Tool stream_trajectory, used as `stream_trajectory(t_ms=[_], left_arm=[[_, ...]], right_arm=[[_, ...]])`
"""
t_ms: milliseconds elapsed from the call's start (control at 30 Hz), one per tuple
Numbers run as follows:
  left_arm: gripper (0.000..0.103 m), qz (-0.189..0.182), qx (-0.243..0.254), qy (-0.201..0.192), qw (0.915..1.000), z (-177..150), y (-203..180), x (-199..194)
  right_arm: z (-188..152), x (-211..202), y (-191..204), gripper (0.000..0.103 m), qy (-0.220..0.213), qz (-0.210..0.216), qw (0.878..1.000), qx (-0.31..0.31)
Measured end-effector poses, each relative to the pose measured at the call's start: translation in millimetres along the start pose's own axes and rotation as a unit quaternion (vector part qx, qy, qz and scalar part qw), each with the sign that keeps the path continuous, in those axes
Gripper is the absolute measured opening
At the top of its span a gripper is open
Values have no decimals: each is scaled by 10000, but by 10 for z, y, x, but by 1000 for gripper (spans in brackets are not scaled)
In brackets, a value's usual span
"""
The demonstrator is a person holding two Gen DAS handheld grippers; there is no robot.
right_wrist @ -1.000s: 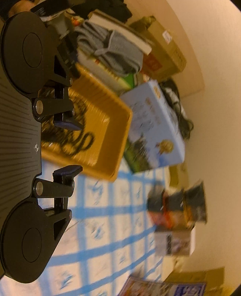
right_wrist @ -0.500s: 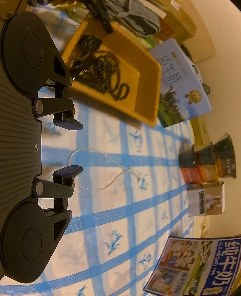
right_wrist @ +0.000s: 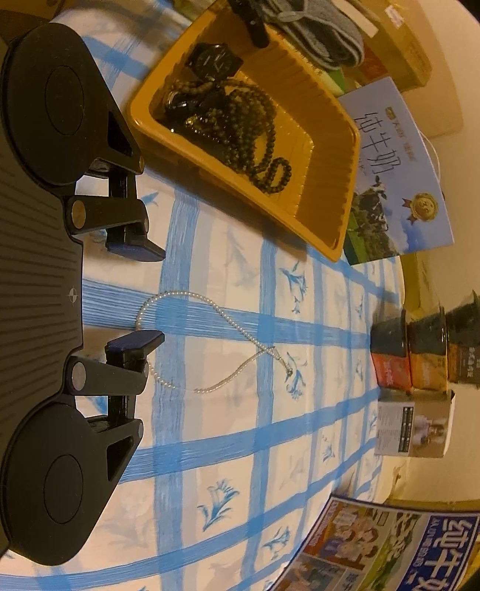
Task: Organize jewelry
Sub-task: 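Move the right tool to the white pearl necklace and grasp it, then lift the pearl necklace high with the right tool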
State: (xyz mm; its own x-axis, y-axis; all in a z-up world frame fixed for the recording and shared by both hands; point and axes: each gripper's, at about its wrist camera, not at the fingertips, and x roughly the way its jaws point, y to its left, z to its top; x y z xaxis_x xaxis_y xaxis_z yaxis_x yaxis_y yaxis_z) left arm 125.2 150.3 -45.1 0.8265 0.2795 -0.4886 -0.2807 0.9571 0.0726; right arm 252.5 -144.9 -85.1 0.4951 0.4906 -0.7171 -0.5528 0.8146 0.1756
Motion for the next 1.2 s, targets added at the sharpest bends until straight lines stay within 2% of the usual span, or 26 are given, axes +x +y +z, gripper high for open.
stream_trajectory(t_ms=[67,133,200,467,633,867,967,1200], left_arm=[[13,-2,-1,-2,10000,0,3,-1],[13,-2,-1,1,10000,1,1,0],[13,-4,0,-4,10000,0,0,-1],[13,-5,-5,3,10000,2,2,3],[13,-3,-10,1,10000,2,2,2],[13,-6,-11,3,10000,2,3,4],[13,-12,-7,-5,10000,3,-1,5],[13,-11,-13,-7,10000,5,-2,5]], right_arm=[[6,51,9,40,-12,-39,9999,-107],[14,110,21,33,-5,-83,9997,-250],[15,174,31,30,39,-132,9993,-356],[9,364,83,24,93,-253,9974,-673],[18,382,115,3,158,-199,9960,-856],[21,360,99,2,141,-193,9965,-798],[37,282,22,2,77,-67,9988,-470],[241,-222,-208,2,-439,182,9986,228]])
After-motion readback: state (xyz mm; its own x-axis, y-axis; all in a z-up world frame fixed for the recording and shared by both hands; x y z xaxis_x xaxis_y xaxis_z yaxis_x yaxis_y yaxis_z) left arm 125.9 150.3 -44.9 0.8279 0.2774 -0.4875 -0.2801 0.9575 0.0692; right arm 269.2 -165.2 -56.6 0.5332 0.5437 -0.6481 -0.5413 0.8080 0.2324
